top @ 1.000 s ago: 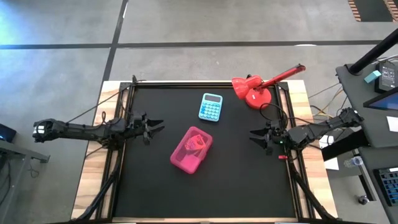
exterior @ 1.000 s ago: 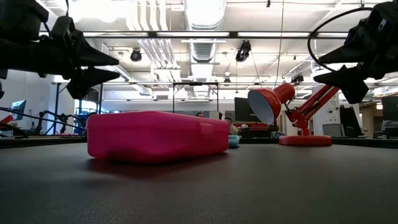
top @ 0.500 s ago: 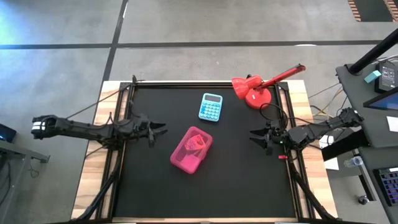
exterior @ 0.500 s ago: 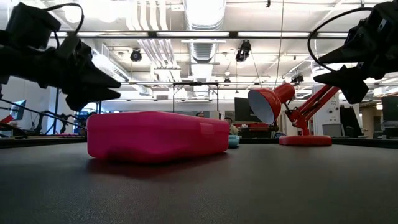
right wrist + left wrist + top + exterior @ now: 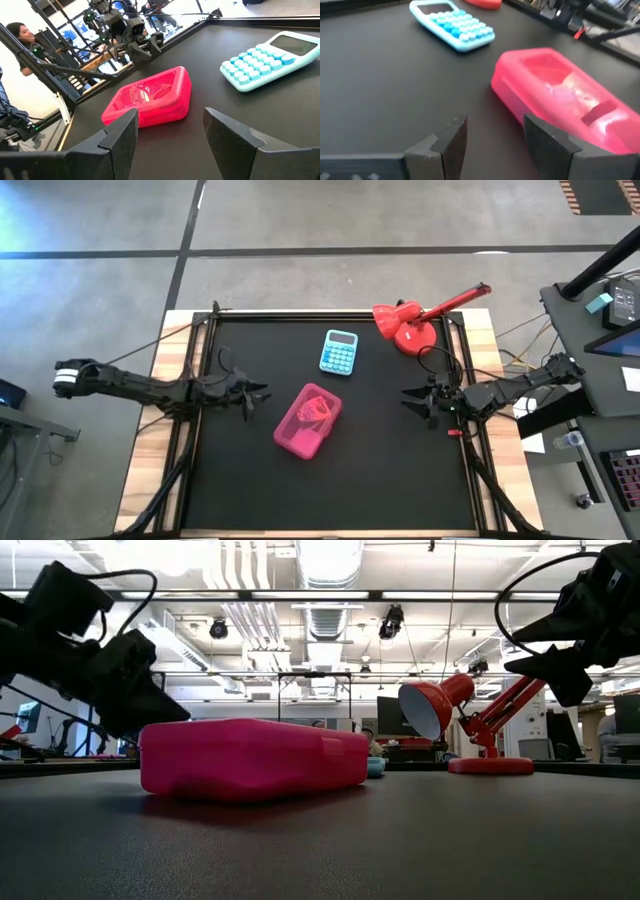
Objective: Pack school essentials
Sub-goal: Return to Home Position
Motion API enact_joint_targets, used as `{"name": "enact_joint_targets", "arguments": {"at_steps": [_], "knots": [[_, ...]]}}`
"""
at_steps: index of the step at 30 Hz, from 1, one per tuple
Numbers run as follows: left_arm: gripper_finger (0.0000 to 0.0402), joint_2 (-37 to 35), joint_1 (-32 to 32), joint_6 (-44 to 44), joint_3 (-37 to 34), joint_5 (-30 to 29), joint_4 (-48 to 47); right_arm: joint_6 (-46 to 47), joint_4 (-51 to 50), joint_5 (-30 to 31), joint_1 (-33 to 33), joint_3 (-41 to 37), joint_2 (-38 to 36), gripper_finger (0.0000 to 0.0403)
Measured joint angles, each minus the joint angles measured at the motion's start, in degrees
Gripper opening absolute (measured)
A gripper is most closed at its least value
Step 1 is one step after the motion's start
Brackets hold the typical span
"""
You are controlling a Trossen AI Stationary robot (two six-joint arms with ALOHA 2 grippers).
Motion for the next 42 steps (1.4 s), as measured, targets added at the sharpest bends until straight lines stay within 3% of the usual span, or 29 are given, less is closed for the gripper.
{"name": "enact_joint_targets", "arguments": {"at_steps": [27,42], "knots": [[0.0176,19.80,-0.02,0.11,0.37,-0.20,1.35,0.01,0.01,0.01,0.00,0.00,0.02,0.0215],[0.0176,24.46,0.02,-0.04,0.39,0.17,13.52,0.00,0.01,-0.02,0.00,0.00,0.02,0.0215]]}}
